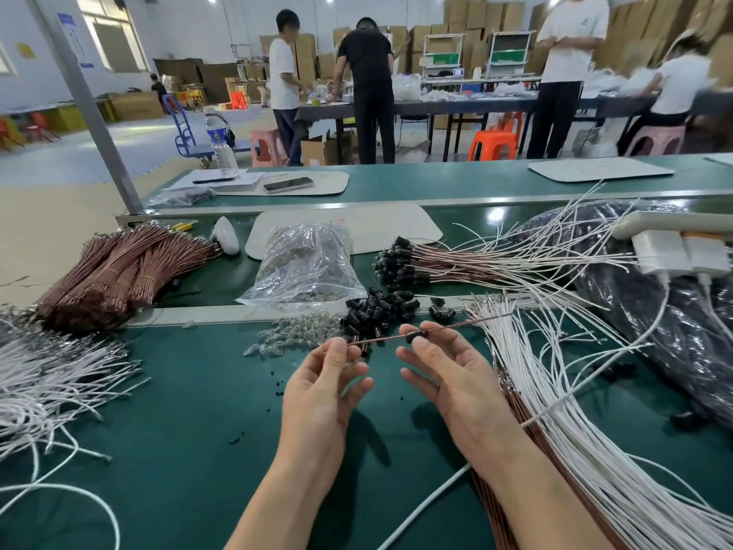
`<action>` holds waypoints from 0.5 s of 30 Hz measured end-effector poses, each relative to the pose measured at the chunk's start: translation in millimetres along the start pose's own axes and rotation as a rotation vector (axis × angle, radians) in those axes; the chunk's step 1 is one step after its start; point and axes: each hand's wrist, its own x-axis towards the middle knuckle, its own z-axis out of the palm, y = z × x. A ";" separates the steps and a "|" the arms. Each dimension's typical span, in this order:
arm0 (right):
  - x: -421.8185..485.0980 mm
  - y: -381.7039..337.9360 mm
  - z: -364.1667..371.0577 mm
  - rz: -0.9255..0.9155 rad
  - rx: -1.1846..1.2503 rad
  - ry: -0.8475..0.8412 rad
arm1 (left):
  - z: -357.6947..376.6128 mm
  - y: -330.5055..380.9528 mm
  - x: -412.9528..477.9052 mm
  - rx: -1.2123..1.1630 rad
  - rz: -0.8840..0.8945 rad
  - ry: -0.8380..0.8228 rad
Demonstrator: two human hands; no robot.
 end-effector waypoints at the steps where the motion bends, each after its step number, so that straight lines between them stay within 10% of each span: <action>1: -0.6 2.8 1.5 0.012 -0.020 -0.017 | 1.4 -2.0 -1.3 0.023 -0.001 -0.025; 15: -2.9 4.6 5.4 -0.019 -0.097 -0.059 | 5.5 -7.5 -7.4 0.169 -0.018 -0.109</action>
